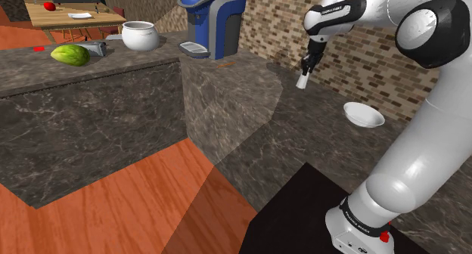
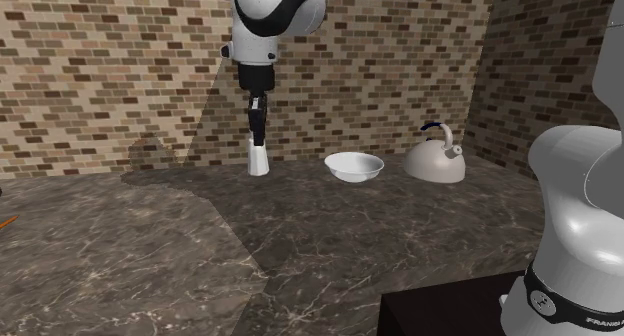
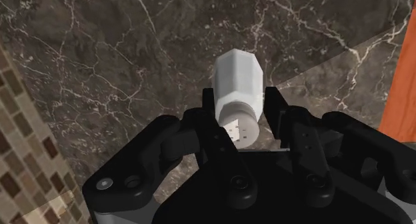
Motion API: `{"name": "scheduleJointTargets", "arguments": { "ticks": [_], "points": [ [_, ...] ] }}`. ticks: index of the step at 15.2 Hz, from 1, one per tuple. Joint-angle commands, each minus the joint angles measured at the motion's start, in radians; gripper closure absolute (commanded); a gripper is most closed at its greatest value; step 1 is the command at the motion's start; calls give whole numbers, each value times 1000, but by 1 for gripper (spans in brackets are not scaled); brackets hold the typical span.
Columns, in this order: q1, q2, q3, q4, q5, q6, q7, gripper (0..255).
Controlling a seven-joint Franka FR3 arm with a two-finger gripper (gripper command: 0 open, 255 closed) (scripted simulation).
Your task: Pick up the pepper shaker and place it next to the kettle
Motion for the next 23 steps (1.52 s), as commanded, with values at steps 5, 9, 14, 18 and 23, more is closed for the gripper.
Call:
{"name": "scheduleJointTargets", "arguments": {
  "ticks": [5, 9, 14, 18, 23],
  "points": [
    [2, -16, 0, 65, -7, -80, 1, 255],
    [2, -20, -1, 114, -8, -132, -1, 255],
    [1, -19, -1, 182, -6, -200, -5, 255],
    [-1, -14, -2, 242, -3, -255, -10, 255],
    [-5, -1, -4, 325, 3, -326, -18, 255]
  ]
}}
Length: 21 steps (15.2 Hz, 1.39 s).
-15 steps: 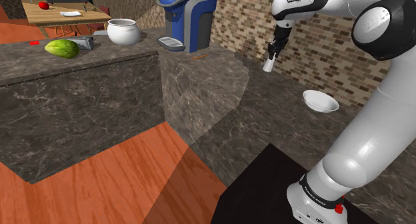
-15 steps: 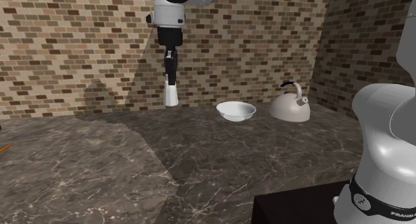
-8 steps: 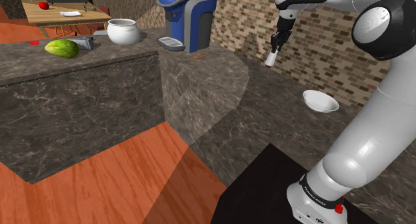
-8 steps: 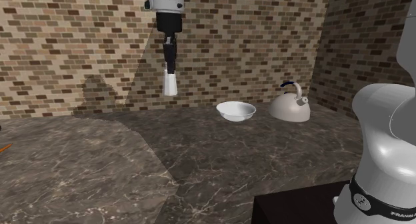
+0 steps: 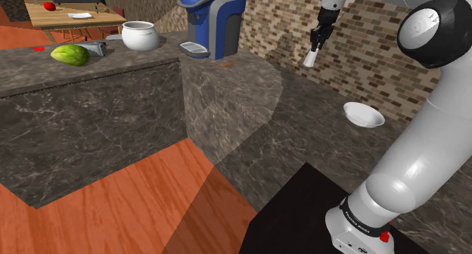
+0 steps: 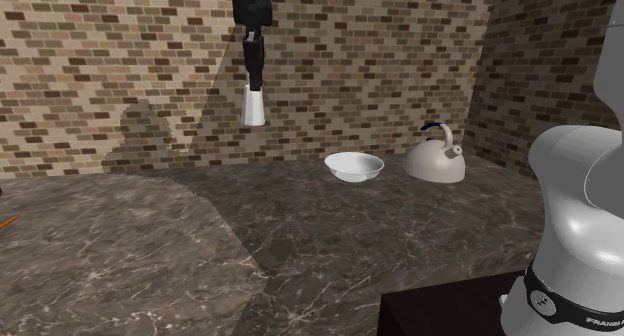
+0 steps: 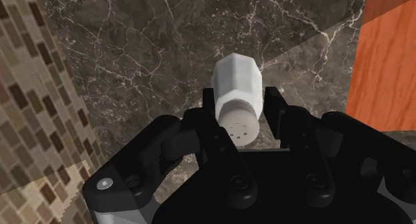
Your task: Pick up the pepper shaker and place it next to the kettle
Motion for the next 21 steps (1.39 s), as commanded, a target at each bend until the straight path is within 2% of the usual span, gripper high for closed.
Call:
{"name": "scheduleJointTargets", "arguments": {
  "ticks": [1, 2, 6, 10, 21],
  "points": [
    [-3, 12, -1, 42, 6, -31, -5, 255],
    [-4, 15, -2, 55, 7, -41, -6, 255],
    [6, -158, -4, -140, -69, -3, 4, 255],
    [-6, -319, 0, -300, -138, 9, 10, 255],
    [-105, -719, 13, -612, -287, -51, -23, 255]
  ]
}}
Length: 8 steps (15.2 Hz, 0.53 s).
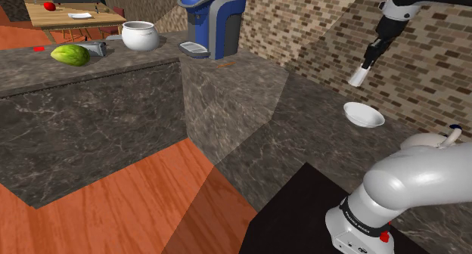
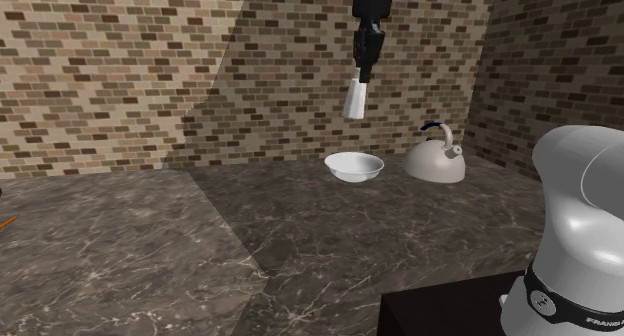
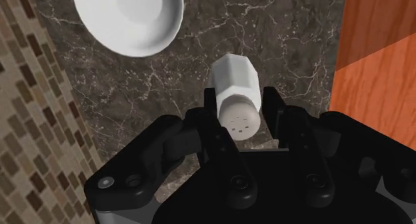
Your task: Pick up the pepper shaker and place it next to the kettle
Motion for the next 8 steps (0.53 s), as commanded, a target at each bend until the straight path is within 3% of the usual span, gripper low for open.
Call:
{"name": "scheduleJointTargets", "arguments": {
  "ticks": [1, 8],
  "points": [
    [-24, -71, -1, -46, -25, -20, -16, 255],
    [-114, -294, -13, -159, -100, -115, -93, 255]
  ]
}}
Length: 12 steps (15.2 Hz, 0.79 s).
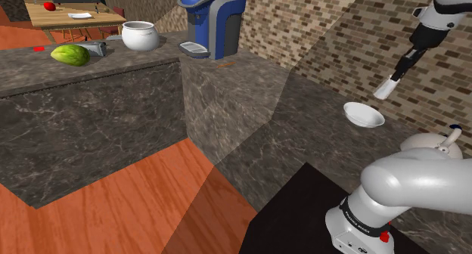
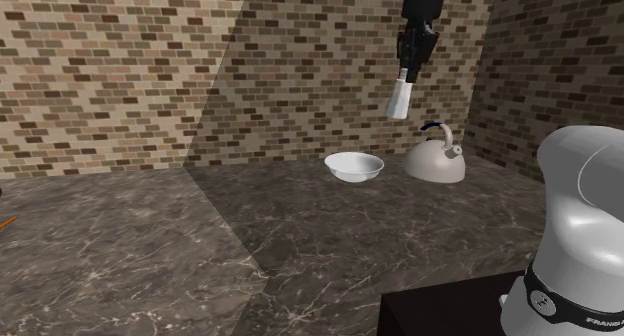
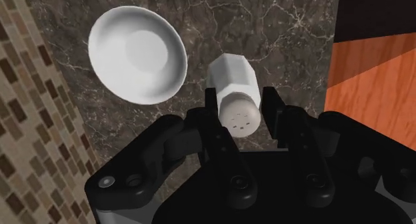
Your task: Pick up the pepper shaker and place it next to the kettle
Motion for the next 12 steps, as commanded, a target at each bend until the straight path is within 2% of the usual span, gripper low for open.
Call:
{"name": "scheduleJointTargets", "arguments": {
  "ticks": [1, 12],
  "points": [
    [-29, -66, -5, -29, -23, -33, -28, 255],
    [-176, -342, -70, -76, -152, -218, -229, 255]
  ]
}}
